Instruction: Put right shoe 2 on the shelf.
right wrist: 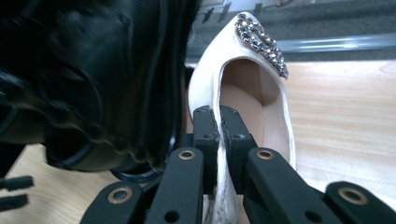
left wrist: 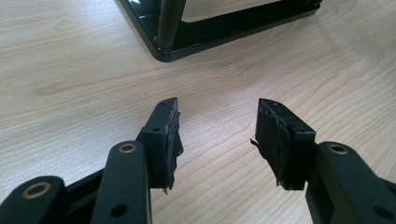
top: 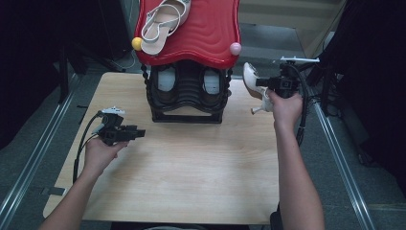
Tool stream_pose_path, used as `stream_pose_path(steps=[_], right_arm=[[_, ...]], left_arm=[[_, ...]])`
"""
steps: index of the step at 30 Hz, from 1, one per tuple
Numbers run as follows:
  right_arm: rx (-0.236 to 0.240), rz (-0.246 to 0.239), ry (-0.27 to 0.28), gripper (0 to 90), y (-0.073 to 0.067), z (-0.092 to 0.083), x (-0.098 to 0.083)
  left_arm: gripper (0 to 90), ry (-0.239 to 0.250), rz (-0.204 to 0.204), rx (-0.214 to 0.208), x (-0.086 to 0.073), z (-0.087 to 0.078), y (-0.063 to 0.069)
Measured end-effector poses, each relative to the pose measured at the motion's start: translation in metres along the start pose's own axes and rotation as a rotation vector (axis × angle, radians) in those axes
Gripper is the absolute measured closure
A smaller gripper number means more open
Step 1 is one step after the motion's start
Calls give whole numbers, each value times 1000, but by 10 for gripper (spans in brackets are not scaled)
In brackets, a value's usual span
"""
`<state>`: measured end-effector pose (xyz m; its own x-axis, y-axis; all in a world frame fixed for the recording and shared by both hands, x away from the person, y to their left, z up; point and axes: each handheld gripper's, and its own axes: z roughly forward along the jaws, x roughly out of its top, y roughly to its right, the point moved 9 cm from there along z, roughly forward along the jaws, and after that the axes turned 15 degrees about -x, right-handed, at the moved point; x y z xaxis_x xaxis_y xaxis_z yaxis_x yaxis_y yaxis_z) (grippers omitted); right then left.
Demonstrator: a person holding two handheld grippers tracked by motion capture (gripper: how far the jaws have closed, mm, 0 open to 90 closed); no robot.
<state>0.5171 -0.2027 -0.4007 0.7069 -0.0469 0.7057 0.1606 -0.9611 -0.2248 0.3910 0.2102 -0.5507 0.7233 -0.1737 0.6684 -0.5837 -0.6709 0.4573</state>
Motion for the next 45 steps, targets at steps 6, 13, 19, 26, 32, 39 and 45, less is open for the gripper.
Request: stream_pose_path(steps=[6, 13, 19, 26, 32, 39, 45], right_arm=[[12, 5, 21, 880, -10, -11, 19], [0, -13, 48, 880, -21, -27, 43], [10, -16, 68, 879, -28, -41, 59], [7, -24, 77, 879, -37, -55, 81], [6, -40, 91, 879, -51, -73, 101], [-15, -63, 123, 879, -69, -96, 128], [-1, -72, 177, 879, -94, -118, 156]], left_arm=[[501, 1, -1, -2, 0, 0, 0], [500, 2, 5, 2, 0, 0, 0], [501, 13, 4, 4, 2, 0, 0], [501, 3, 3, -4, 1, 2, 2], [501, -10, 7, -14, 0, 2, 4], [505, -12, 13, -12, 0, 3, 4], [506, -4, 17, -12, 1, 3, 5]])
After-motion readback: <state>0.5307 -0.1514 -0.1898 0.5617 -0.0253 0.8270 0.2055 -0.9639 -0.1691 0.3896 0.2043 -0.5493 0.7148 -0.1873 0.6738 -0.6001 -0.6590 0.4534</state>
